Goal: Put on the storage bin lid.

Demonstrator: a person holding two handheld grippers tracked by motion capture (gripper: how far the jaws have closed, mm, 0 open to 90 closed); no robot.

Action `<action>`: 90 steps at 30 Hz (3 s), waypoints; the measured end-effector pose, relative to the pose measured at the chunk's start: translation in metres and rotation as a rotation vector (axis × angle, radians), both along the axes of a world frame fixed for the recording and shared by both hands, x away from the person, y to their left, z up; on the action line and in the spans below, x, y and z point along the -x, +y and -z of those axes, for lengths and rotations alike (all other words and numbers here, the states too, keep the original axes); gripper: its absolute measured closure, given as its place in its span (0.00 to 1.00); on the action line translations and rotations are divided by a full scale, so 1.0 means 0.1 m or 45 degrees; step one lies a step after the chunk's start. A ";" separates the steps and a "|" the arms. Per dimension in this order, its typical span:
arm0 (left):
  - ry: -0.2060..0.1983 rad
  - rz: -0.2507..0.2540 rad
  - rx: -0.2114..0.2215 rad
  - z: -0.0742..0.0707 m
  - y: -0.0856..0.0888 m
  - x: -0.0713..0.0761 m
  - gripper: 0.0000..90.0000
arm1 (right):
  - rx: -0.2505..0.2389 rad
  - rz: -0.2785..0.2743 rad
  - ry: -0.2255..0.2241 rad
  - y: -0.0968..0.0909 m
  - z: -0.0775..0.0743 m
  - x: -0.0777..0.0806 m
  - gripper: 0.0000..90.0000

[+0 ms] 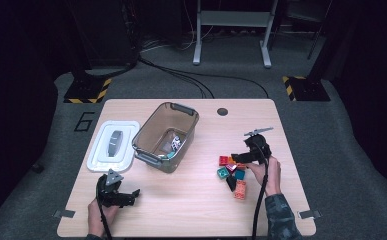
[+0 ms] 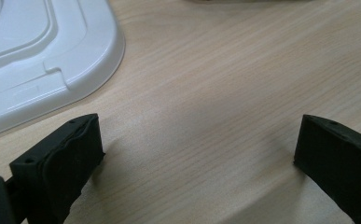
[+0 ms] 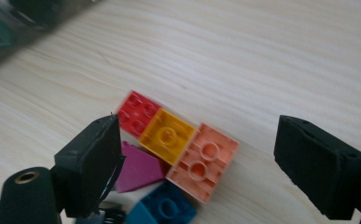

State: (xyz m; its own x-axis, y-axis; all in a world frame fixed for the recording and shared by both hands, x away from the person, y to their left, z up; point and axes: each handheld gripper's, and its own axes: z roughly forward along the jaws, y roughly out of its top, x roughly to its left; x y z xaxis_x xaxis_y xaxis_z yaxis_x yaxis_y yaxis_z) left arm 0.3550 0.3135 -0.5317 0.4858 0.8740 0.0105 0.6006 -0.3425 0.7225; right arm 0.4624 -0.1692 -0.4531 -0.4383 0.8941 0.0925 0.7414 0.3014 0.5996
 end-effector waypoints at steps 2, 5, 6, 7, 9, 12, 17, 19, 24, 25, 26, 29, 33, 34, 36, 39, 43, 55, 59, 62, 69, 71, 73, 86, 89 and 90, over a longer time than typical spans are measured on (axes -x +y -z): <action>-0.002 -0.001 0.002 0.00 0.00 0.00 0.01 | 0.006 0.030 0.021 -0.04 0.10 -0.01 0.17; -0.001 0.000 0.000 0.00 0.00 0.00 0.01 | 0.015 0.075 0.045 -0.08 0.22 -0.03 0.20; -0.001 0.000 0.000 0.00 0.00 0.00 0.01 | 0.020 0.088 0.057 -0.10 0.25 -0.04 0.21; -0.002 0.001 0.001 0.00 0.00 0.00 0.01 | 0.020 0.104 0.060 -0.11 0.28 -0.05 0.22; 0.001 -0.003 0.006 0.00 0.00 0.00 0.01 | 0.007 0.115 0.066 -0.13 0.32 -0.05 0.22; 0.002 -0.004 0.007 0.00 0.00 0.00 0.01 | -0.003 0.130 0.084 -0.14 0.35 -0.04 0.24; 0.001 -0.003 0.007 0.00 0.00 0.00 0.01 | 0.018 0.140 0.082 -0.16 0.35 -0.04 0.25; 0.001 -0.004 0.006 0.00 0.00 0.00 0.01 | 0.035 0.148 0.083 -0.18 0.36 -0.04 0.26; 0.000 -0.003 0.007 0.00 0.00 0.00 0.01 | 0.049 0.188 0.062 -0.26 0.35 -0.04 0.25; 0.001 -0.003 0.007 0.00 0.00 0.00 0.01 | 0.049 0.188 0.062 -0.26 0.35 -0.04 0.25; 0.002 -0.003 0.006 0.00 0.00 0.00 0.01 | 0.041 0.181 0.045 -0.27 0.34 -0.04 0.24; 0.001 -0.004 0.007 0.00 0.00 0.00 0.01 | 0.030 0.132 0.034 -0.25 0.31 -0.02 0.21; 0.001 -0.003 0.006 0.00 0.00 0.00 0.01 | 0.028 0.084 0.043 -0.16 0.30 -0.01 0.17; 0.007 -0.005 0.007 0.00 0.00 0.01 0.01 | 0.029 0.077 0.047 -0.14 0.30 -0.01 0.16; 0.006 -0.004 0.007 0.00 0.00 0.01 0.01 | 0.048 0.075 0.043 -0.12 0.31 -0.01 0.17; 0.006 -0.004 0.007 0.00 0.00 0.01 0.01 | 0.054 0.070 0.037 -0.12 0.35 0.02 0.26; 0.003 -0.001 0.000 0.00 0.00 0.00 0.01 | 0.066 0.050 0.002 -0.14 0.40 0.07 0.40; 0.004 -0.002 -0.001 0.00 0.00 0.00 0.01 | 0.111 0.010 -0.067 -0.09 0.43 0.14 0.65; 0.004 -0.002 -0.001 0.00 0.00 0.00 0.01 | 0.108 -0.001 -0.078 -0.09 0.43 0.14 0.65; 0.004 -0.002 0.000 0.00 0.00 0.00 0.01 | 0.100 0.008 -0.082 -0.09 0.41 0.14 0.65; 0.003 -0.003 -0.003 0.00 0.00 0.01 0.01 | 0.069 0.003 -0.098 -0.10 0.33 0.13 0.65; 0.003 -0.002 -0.001 0.00 0.00 0.01 0.01 | 0.061 0.009 -0.109 -0.09 0.28 0.13 0.65; 0.004 -0.003 -0.003 0.00 0.00 0.01 0.01 | 0.055 0.006 -0.124 -0.09 0.23 0.14 0.65; 0.001 -0.002 -0.001 0.00 0.00 0.00 0.01 | 0.028 -0.043 -0.148 -0.04 -0.01 0.12 0.65; 0.006 -0.002 -0.002 0.00 0.00 0.01 0.01 | 0.006 -0.049 -0.151 -0.02 -0.08 0.11 0.65; 0.004 -0.002 -0.002 0.00 0.00 0.01 0.01 | -0.008 -0.061 -0.148 -0.01 -0.09 0.11 0.65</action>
State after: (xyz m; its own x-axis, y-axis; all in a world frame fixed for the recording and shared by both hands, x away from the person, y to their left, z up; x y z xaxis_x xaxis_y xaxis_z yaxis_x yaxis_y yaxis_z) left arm 0.3544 0.3133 -0.5315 0.4846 0.8747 0.0101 0.6032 -0.3425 0.7203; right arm 0.4517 -0.1706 -0.4438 -0.4888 0.8713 0.0441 0.6515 0.3310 0.6826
